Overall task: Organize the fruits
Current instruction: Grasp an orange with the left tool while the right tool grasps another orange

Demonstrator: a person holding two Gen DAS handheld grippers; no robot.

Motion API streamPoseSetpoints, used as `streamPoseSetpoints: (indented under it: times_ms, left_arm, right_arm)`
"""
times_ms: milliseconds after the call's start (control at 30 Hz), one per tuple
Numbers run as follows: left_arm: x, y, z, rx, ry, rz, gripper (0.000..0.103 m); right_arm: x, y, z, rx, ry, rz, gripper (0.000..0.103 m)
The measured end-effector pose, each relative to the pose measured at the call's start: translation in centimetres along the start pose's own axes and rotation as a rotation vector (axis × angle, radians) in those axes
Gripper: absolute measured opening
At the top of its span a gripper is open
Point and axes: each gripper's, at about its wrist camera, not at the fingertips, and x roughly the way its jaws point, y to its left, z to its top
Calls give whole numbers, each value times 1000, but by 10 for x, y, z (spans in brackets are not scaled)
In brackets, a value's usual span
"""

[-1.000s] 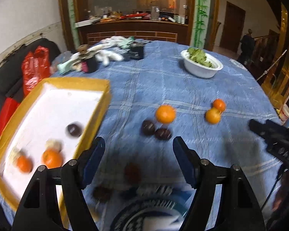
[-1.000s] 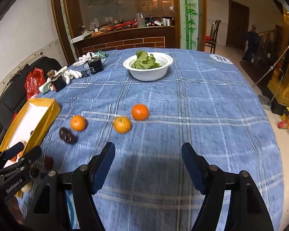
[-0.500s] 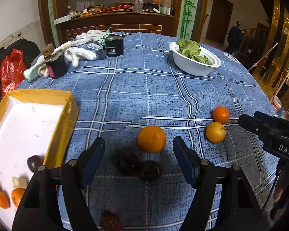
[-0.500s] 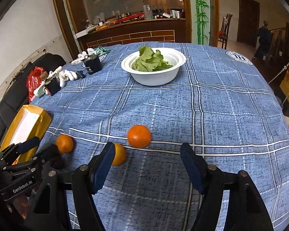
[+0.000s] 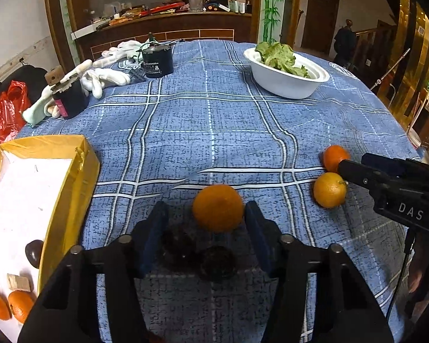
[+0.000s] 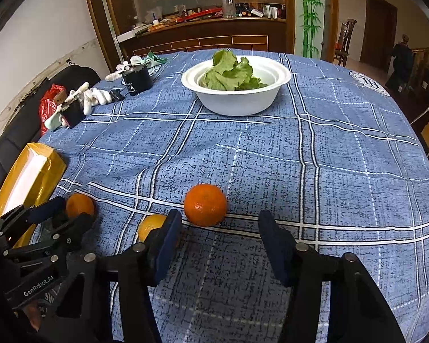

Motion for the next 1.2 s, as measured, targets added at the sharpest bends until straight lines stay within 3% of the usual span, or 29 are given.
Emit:
streamPoseSetpoints:
  times_ms: [200, 333, 400, 467, 600, 733, 867, 1200]
  left_arm:
    - [3, 2, 0, -9, -4, -16, 53]
    - [3, 2, 0, -9, -10, -17, 53]
    - [2, 1, 0, -8, -16, -19, 44]
    - [0, 1, 1, -11, -18, -34, 33]
    - [1, -2, 1, 2, -20, -23, 36]
    - [3, -5, 1, 13, -7, -6, 43]
    - [4, -6, 2, 16, -6, -10, 33]
    - [-5, -5, 1, 2, -15, -22, 31]
  right_arm:
    - [10, 7, 9, -11, 0, -5, 52]
    - [14, 9, 10, -20, 3, -8, 42]
    - [15, 10, 10, -24, 5, 0, 35]
    - [15, 13, 10, -35, 4, -11, 35]
    - [15, 11, 11, -34, 14, 2, 35]
    - [23, 1, 19, 7, 76, 46, 41]
    - [25, 4, 20, -24, 94, 37, 36]
    - [9, 0, 13, 11, 38, 24, 35]
